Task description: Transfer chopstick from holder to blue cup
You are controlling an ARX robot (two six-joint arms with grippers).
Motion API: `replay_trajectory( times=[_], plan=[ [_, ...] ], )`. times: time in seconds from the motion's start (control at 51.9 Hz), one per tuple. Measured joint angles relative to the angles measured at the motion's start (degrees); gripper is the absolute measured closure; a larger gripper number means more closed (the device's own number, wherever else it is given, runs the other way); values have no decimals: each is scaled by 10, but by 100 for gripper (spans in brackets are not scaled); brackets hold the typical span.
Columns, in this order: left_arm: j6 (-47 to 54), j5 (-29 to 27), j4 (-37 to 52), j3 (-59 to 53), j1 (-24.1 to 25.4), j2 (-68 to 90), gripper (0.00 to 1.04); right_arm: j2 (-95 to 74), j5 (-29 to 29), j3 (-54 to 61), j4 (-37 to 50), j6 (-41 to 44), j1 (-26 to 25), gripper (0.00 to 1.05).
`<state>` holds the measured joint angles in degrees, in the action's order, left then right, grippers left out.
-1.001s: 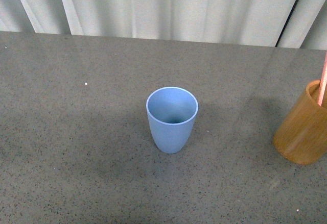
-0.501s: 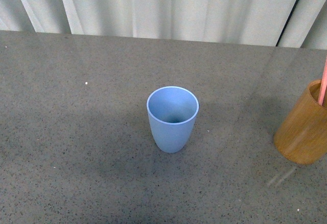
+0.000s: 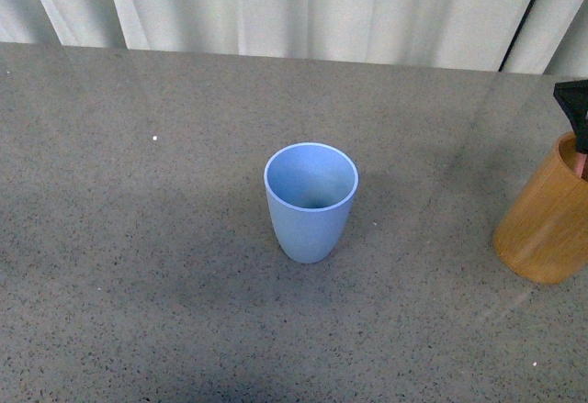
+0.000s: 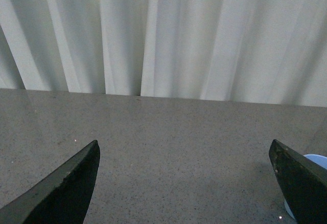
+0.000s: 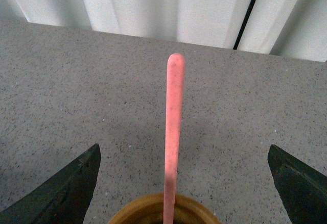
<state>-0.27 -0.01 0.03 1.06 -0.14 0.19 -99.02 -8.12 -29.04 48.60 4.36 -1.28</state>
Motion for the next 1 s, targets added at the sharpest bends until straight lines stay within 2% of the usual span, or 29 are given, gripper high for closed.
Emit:
replay_trajectory(
  times=[0.193, 0.25, 0.424, 0.558, 0.693, 0.732, 1.001],
  plan=[
    [0, 0, 0, 0, 0, 0, 7, -41, 4, -33, 7, -9, 8, 10],
    [0, 0, 0, 0, 0, 0, 7, -48, 5, -42, 8, -14, 12, 15],
    [0, 0, 0, 0, 0, 0, 7, -55, 5, -53, 10, -24, 26, 45],
    [0, 0, 0, 0, 0, 0, 7, -56, 8, -55, 16, -35, 32, 75],
    [0, 0, 0, 0, 0, 0, 7, -51, 8, -43, 27, -36, 33, 100],
    [0, 0, 0, 0, 0, 0, 7, -46, 10, -39, 27, -35, 32, 103],
    [0, 0, 0, 0, 0, 0, 7, 76, 9, 2, 2, -13, 26, 103]
  ],
)
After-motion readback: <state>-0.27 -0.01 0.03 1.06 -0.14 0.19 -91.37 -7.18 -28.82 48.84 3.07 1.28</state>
